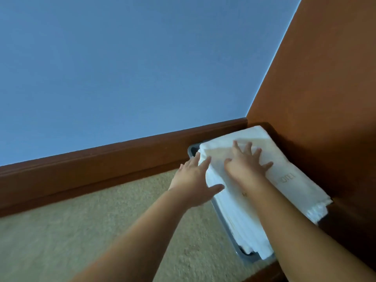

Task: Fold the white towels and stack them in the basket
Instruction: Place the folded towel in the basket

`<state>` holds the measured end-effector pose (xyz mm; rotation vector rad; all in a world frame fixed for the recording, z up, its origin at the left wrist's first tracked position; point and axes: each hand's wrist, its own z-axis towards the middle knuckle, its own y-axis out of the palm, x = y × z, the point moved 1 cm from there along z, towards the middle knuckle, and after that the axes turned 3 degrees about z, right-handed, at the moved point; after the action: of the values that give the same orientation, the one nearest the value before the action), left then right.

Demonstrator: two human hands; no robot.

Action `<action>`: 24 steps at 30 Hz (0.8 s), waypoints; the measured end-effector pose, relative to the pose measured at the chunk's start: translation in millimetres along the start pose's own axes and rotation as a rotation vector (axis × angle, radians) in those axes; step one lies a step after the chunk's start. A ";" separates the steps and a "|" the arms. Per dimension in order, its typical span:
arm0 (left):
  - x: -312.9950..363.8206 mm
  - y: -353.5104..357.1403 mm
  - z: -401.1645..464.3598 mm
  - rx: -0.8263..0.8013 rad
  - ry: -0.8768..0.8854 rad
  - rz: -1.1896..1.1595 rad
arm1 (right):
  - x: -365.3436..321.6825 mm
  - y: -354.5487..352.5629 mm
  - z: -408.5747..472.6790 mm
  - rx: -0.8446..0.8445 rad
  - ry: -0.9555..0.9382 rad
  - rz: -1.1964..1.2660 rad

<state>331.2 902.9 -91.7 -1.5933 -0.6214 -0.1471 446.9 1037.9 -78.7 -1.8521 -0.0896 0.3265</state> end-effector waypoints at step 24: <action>-312.4 -154.7 -596.4 0.899 -0.895 -0.032 | -440.8 115.3 -481.0 -0.213 -1.365 0.030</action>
<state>154.9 239.5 -13.9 -0.6985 -1.1817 0.7698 141.8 458.1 19.2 -1.5104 -1.0434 1.5882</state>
